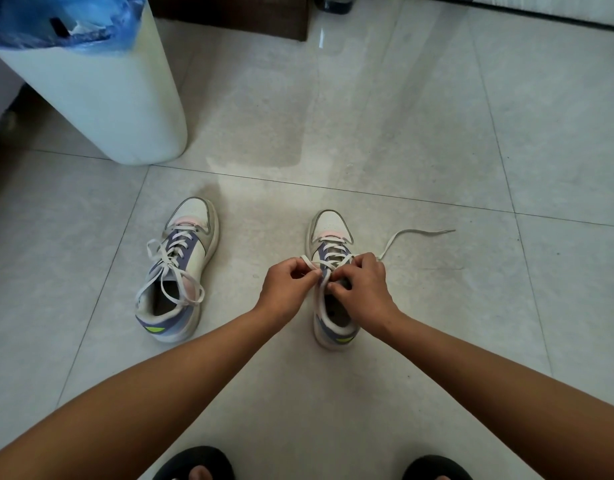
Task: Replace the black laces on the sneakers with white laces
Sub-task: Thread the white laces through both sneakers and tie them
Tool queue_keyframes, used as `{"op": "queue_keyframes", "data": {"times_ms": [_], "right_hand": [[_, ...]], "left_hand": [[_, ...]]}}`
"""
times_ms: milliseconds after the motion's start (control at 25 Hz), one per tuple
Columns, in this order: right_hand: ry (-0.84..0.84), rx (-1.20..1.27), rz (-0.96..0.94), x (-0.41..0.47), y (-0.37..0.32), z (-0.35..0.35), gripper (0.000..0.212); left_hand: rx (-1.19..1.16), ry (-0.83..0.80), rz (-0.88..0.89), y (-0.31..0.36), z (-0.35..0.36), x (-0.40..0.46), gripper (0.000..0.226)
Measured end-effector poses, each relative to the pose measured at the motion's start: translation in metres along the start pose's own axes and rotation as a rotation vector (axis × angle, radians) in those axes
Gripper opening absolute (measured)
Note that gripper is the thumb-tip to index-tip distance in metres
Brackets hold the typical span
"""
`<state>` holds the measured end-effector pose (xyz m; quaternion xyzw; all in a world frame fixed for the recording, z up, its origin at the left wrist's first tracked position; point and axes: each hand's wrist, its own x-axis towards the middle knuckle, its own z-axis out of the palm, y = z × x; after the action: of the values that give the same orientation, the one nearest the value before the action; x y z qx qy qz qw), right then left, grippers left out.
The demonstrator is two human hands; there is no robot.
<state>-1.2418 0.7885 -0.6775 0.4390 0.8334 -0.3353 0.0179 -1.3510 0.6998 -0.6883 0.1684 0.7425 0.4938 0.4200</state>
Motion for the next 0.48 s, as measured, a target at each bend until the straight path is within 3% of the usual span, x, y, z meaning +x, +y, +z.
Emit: {"op": "queue_keyframes", "data": {"times_ms": [120, 240, 360, 480], "right_hand": [[0.008, 0.023, 0.009, 0.000, -0.001, -0.001, 0.022], [-0.006, 0.084, 0.038, 0.006, 0.001, -0.010, 0.036], [-0.041, -0.162, -0.056, 0.013, 0.004, -0.017, 0.035], [-0.040, -0.045, -0.030, 0.011, 0.004, -0.016, 0.036]], "left_hand": [[-0.038, 0.001, -0.030, 0.003, 0.000, -0.001, 0.016], [-0.159, 0.016, -0.072, 0.013, -0.008, 0.006, 0.011], [0.004, -0.029, 0.248, 0.042, -0.018, 0.017, 0.010], [0.381, -0.168, 0.620, 0.083, -0.020, 0.028, 0.006]]}}
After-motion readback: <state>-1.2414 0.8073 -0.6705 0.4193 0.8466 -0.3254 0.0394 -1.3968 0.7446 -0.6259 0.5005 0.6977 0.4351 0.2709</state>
